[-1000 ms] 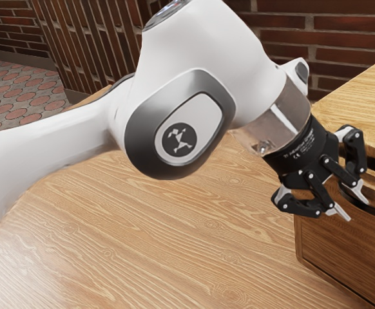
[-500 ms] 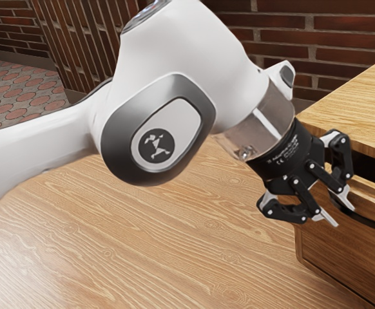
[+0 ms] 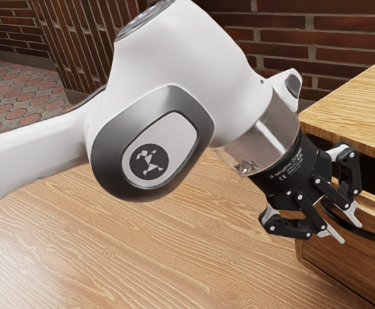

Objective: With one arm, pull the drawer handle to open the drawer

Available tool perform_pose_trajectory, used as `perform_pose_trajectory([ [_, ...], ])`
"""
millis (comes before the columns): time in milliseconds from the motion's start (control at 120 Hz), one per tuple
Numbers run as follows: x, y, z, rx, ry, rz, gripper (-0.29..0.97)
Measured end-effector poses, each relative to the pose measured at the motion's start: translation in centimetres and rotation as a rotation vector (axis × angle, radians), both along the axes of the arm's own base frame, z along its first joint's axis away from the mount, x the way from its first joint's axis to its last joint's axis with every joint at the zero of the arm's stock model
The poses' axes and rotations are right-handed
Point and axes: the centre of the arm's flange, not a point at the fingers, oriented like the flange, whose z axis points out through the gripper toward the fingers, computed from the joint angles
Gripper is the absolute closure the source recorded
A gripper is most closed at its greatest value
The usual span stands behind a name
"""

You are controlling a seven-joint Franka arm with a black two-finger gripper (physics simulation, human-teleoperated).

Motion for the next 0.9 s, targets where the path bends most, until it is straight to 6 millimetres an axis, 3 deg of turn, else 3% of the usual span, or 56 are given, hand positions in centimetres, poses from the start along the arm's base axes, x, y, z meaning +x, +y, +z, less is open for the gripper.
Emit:
perform_pose_trajectory([
  [300, -1.3, -0.5, 0.3, 0.002, -0.005, -0.018, 0.63],
  [900, -3.1, 0.6, 0.2, 0.011, -0.004, -0.012, 0.63],
])
